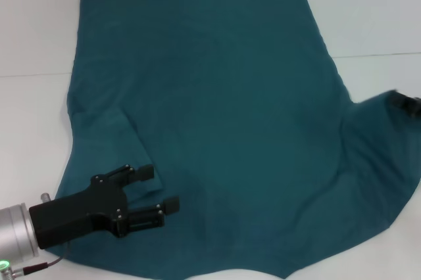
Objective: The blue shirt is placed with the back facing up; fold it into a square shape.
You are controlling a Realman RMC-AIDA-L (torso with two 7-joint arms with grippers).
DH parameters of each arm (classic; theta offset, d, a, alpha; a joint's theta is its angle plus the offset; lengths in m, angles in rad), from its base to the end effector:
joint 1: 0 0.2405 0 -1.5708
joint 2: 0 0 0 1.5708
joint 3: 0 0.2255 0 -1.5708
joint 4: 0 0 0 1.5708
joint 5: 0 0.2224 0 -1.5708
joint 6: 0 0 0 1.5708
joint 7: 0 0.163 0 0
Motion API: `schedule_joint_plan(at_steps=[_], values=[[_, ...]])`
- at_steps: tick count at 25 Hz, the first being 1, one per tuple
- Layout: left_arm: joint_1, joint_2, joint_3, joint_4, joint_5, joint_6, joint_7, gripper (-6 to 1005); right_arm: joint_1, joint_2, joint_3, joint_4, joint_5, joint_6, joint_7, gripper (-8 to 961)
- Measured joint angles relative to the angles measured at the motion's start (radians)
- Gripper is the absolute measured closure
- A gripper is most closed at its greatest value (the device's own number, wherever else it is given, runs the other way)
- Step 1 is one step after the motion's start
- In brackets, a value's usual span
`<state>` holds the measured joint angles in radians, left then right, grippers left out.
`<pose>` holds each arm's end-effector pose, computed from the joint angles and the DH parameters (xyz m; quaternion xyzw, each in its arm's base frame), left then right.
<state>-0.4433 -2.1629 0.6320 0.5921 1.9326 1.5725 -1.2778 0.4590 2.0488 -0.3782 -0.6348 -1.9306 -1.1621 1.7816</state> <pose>-0.2448 0.3022 -0.0300 -0.9068 -0.2456 -0.3134 0.1385 0.3376 0.3646 0.0757 -0.7136 0.5093 0.3164 0.3623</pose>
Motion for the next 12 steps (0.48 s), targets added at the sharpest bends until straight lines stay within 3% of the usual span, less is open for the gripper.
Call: schedule_joint_plan(at_steps=[5,12], values=[[0.0,0.0,0.0,0.0,0.0,-0.002,0.0,73,0.035,0.011,-0.061,0.008,-0.004,-0.102,-0.037,937],[0.0,0.0,0.0,0.0,0.003,-0.009,0.002,73,0.081,0.035,-0.198,0.012,-0.008,-0.071,-0.038,737]])
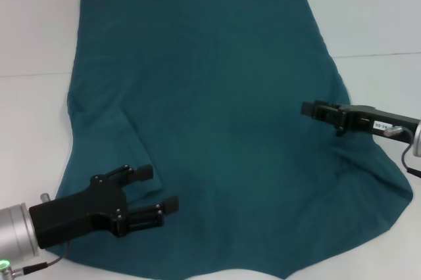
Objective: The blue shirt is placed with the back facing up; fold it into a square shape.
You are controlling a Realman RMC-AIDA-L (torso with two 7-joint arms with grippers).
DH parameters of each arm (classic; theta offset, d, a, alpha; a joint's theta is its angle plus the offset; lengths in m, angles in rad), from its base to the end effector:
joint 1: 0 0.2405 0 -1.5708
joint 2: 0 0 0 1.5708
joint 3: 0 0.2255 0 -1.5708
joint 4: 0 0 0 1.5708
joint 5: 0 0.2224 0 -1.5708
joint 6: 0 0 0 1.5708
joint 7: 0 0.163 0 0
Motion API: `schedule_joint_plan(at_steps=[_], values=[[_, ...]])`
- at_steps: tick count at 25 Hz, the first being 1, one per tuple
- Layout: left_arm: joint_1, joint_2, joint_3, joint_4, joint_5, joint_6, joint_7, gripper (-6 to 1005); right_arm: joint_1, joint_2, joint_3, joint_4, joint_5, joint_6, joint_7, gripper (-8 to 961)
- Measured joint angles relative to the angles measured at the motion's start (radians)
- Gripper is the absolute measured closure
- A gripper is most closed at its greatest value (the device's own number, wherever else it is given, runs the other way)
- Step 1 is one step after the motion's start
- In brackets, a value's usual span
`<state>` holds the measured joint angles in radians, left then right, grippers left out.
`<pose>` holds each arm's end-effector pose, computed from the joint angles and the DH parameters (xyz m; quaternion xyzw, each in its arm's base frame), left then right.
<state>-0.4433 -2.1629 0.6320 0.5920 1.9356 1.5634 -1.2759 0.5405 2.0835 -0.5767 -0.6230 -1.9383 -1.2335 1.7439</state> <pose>-0.2461 0.3029 -0.0304 -0.9073 -0.2463 -0.3098 0.1416 0.2738 0.3786 0.0208 -0.8119 0.4410 0.2855 0.2545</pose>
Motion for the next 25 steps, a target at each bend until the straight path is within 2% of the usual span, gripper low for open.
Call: schedule_joint_plan(at_steps=[7,12,15,18,25], values=[[0.002,0.0,0.0,0.0,0.0,-0.001,0.001,74,-0.007,-0.005,0.01,0.003,0.007,0.051,0.008,489],[-0.001,0.0,0.0,0.002,-0.002,-0.002,0.002,74,-0.021,-0.015,0.048,-0.01,0.014,0.066,0.012,249],[-0.001,0.001,0.0,0.003,-0.002,-0.002,0.001,74,-0.031,-0.032,0.061,-0.021,0.01,0.093,0.059,177],[-0.002,0.001,0.0,0.003,-0.002,0.0,0.001,75,-0.035,-0.063,0.049,-0.013,-0.025,0.13,0.163,104],[-0.009,0.003,0.0,0.005,0.0,0.007,-0.011,75,-0.013,-0.11,0.045,-0.023,-0.182,0.115,0.385,114]])
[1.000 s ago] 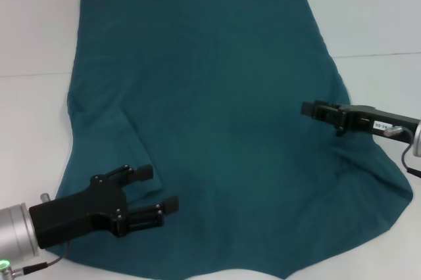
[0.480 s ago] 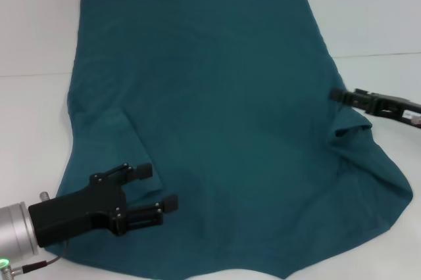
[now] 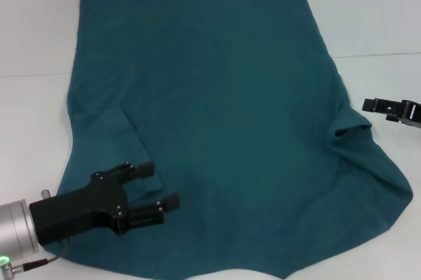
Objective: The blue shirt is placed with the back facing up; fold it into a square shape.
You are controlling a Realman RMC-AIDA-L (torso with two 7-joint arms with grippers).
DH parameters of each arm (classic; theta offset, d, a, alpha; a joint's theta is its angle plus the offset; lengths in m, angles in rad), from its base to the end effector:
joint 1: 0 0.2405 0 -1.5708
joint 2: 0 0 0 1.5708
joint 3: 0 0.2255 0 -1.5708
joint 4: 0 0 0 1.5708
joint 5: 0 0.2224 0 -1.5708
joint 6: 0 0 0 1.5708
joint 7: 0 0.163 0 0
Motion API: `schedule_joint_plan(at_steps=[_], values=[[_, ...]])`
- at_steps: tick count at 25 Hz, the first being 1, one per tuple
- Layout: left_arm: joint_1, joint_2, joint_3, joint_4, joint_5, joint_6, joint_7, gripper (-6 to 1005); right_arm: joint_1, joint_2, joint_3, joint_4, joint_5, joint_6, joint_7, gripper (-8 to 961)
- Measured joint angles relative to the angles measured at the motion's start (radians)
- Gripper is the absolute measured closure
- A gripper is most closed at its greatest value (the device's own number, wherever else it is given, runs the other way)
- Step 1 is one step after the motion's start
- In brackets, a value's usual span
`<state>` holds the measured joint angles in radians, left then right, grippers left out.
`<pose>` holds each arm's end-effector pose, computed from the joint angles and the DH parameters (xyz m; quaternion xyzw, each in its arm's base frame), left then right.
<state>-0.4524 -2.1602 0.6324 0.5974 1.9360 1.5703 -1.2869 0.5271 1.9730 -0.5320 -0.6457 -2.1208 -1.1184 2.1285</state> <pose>-0.2431 0.3053 -0.0285 -0.9083 -0.2437 -0.3109 0.1379 0.3311 0.3851 0.0756 -0.7134 0.5816 0.2321 0.3145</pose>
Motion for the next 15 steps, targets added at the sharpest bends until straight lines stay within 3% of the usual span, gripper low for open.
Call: schedule_joint_plan(at_steps=[7,15], values=[[-0.003,0.0,0.003,0.003,0.003,0.001,-0.006,76,0.037,-0.025,-0.01,0.0,-0.107,-0.027,0.099,118],[-0.003,0.002,0.0,0.002,0.003,0.001,-0.006,76,0.078,-0.02,-0.022,0.011,-0.161,-0.042,0.137,119]])
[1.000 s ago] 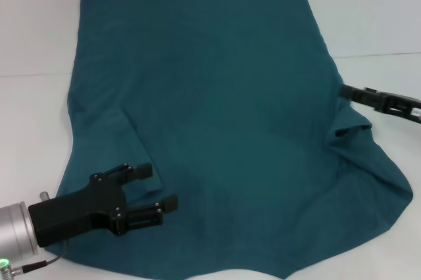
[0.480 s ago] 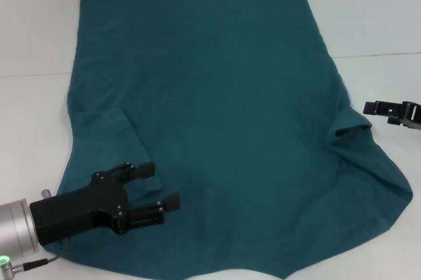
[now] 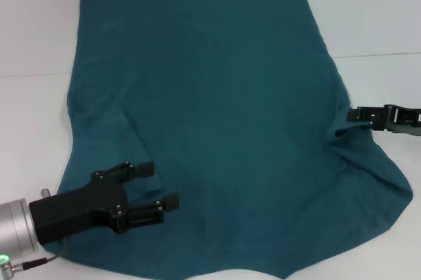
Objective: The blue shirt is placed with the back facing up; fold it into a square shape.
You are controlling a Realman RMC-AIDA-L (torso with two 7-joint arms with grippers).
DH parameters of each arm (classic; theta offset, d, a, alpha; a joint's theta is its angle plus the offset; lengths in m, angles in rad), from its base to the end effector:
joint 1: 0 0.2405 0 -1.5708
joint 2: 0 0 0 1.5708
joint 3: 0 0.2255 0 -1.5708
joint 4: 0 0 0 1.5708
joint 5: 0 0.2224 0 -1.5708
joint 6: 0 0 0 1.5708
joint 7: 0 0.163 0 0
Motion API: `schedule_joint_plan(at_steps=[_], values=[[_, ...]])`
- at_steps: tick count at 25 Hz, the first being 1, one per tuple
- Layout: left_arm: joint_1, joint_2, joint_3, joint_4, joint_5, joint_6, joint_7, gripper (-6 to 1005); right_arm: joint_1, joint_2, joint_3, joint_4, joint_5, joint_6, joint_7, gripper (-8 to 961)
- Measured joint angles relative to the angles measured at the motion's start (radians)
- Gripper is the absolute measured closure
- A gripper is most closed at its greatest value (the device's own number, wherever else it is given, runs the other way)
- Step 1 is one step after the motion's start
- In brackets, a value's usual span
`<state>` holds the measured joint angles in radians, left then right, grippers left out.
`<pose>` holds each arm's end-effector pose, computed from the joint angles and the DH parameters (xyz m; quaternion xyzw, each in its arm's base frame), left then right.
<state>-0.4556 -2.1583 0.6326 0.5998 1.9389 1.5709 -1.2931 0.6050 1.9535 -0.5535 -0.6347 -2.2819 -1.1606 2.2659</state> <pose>-0.2427 0.3063 -0.0277 -0.9089 -0.2438 -0.3095 0.1367 0.3162 0.3945 0.0655 -0.7278 0.6024 0.1762 0.2765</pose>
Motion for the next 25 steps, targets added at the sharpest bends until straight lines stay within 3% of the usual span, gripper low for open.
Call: schedule_joint_plan(at_steps=[13,25], values=[[0.001,0.002,0.001,0.001,0.0,0.001,0.001,77,0.006,0.004,-0.002,0.042,-0.003,0.069,0.001,118],[0.0,0.002,0.002,0.003,0.0,0.001,0.003,78,0.023,0.027,-0.009,0.054,-0.003,0.125,-0.006,226]])
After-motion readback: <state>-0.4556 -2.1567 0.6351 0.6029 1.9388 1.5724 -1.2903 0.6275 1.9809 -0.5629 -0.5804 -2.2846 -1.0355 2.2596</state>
